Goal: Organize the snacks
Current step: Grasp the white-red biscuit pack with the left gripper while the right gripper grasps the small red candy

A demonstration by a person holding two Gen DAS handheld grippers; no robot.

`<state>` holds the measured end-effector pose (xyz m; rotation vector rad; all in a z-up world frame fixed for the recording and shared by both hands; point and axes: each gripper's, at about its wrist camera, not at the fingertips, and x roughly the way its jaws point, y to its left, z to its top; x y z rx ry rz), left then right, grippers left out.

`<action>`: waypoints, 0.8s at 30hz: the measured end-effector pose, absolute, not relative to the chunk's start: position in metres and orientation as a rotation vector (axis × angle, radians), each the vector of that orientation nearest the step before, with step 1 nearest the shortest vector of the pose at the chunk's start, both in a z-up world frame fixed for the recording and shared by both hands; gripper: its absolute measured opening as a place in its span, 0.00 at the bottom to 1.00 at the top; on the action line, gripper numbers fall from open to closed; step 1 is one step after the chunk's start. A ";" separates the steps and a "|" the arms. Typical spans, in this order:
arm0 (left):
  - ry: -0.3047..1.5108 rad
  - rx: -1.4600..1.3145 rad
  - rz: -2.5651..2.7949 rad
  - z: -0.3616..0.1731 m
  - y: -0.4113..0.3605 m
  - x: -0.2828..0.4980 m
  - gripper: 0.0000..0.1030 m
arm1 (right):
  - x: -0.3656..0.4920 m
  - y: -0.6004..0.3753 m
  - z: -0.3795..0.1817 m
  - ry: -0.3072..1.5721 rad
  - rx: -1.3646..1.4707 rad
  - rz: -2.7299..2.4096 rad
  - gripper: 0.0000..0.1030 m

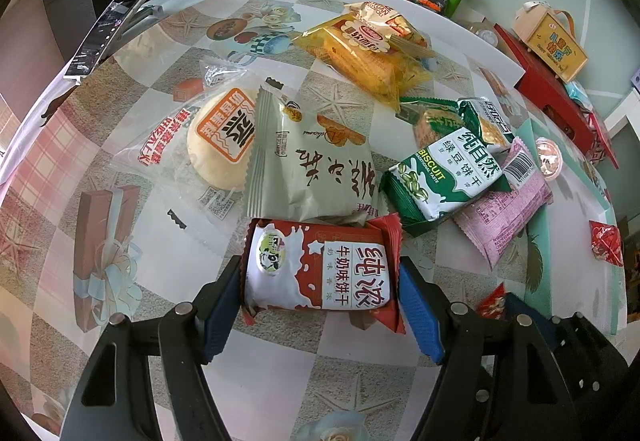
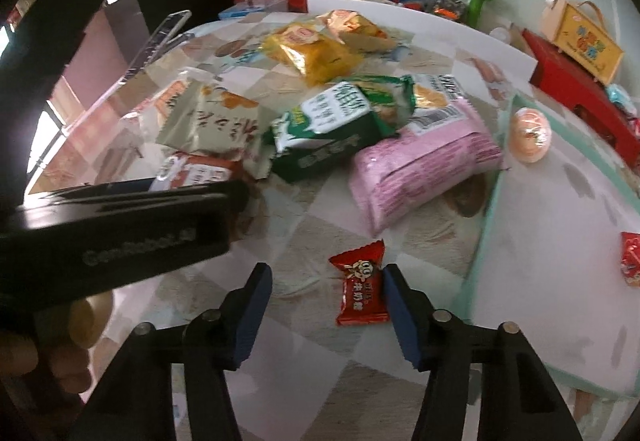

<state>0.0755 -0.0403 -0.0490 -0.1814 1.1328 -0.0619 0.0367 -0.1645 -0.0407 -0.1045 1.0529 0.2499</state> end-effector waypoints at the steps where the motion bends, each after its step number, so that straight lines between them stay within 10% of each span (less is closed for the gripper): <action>1: 1.133 -0.181 -0.062 -0.049 -0.040 0.076 0.73 | 0.037 -0.163 -0.041 1.056 -0.101 0.259 0.53; 16: 1.133 -0.183 -0.062 -0.049 -0.040 0.076 0.73 | 0.038 -0.181 -0.039 1.045 -0.058 0.187 0.48; 24: 1.130 -0.178 -0.061 -0.049 -0.041 0.076 0.73 | 0.038 -0.172 -0.044 1.053 -0.108 0.198 0.26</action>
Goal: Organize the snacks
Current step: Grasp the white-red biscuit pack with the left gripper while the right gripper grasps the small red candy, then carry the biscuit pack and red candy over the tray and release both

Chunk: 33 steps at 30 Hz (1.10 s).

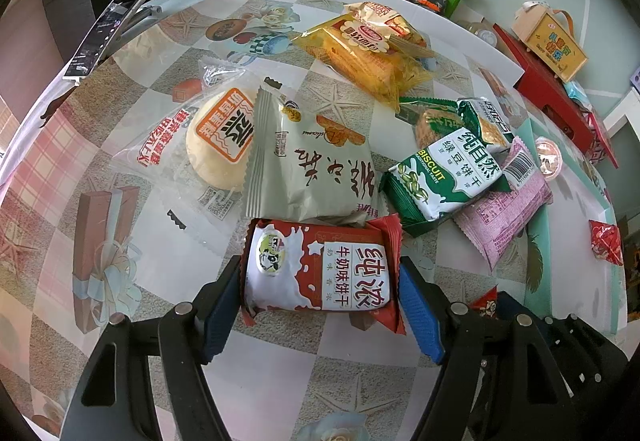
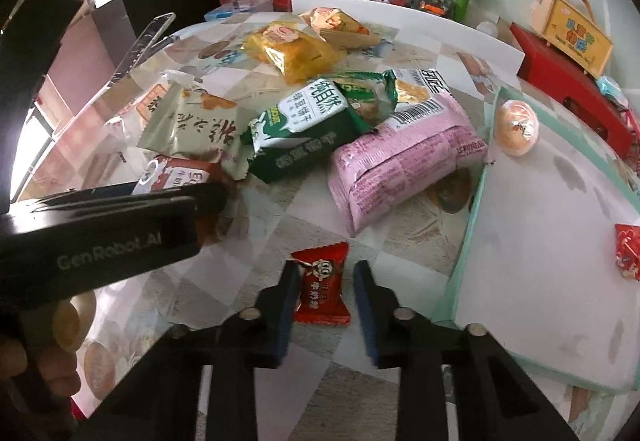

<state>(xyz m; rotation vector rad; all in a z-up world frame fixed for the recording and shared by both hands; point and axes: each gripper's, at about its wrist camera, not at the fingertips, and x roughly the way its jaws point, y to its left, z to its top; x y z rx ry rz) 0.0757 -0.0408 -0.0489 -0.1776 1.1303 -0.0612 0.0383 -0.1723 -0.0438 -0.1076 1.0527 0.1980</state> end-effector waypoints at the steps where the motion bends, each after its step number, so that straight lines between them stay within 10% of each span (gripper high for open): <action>1: 1.129 -0.178 -0.061 -0.049 -0.042 0.076 0.72 | 0.038 -0.173 -0.044 1.051 -0.104 0.201 0.22; 33: 0.957 -0.215 -0.102 0.006 -0.028 0.055 0.64 | 0.031 -0.196 -0.003 0.900 0.021 0.176 0.20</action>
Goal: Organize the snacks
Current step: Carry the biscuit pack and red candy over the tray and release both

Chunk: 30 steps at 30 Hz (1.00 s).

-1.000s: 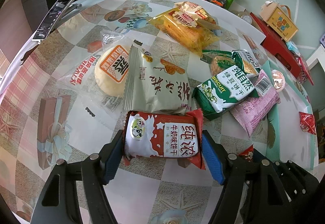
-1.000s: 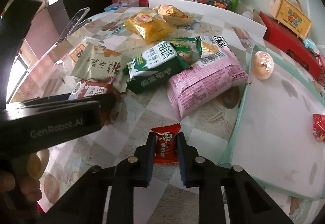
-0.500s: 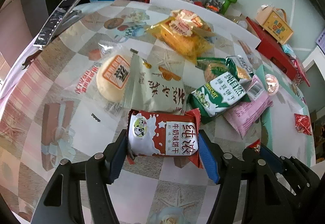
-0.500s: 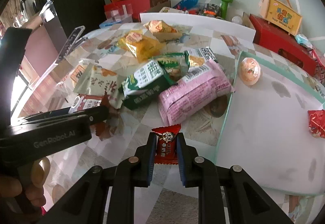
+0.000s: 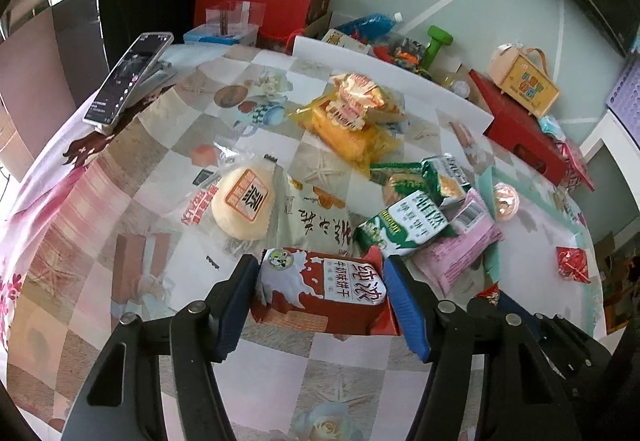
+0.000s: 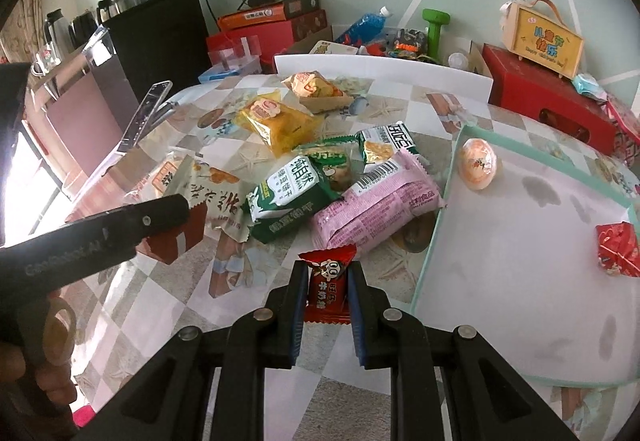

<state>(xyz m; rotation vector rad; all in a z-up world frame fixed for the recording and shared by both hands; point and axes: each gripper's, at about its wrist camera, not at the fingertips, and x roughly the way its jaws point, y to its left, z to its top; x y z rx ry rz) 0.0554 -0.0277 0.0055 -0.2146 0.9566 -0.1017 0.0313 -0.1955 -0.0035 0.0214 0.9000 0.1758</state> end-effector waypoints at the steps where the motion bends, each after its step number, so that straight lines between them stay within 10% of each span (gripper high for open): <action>1: 0.948 -0.215 -0.108 0.008 -0.028 0.054 0.64 | 0.031 -0.196 -0.003 0.898 0.023 0.175 0.20; 30: 0.814 -0.189 -0.237 0.034 -0.075 0.046 0.64 | 0.023 -0.264 0.009 0.862 0.107 -0.075 0.20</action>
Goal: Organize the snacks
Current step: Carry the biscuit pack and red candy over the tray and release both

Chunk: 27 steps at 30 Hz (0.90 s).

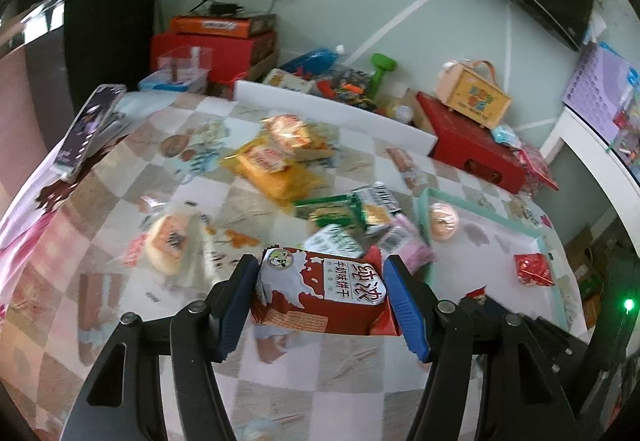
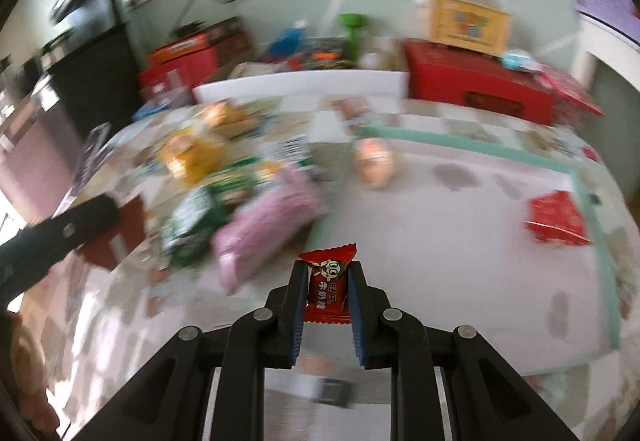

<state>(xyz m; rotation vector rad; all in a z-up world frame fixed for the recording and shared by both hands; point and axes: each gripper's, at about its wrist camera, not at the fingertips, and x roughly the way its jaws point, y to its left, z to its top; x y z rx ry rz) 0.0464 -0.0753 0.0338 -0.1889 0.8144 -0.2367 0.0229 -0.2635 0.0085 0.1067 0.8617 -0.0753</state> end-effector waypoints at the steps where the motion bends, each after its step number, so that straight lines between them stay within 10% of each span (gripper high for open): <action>1: 0.811 -0.181 -0.258 0.035 -0.083 0.046 0.64 | 0.020 -0.274 0.011 0.853 0.123 -0.110 0.20; 27: 0.803 0.105 -0.587 0.005 -0.242 0.044 0.64 | -0.022 -0.415 0.004 0.811 0.392 -0.515 0.20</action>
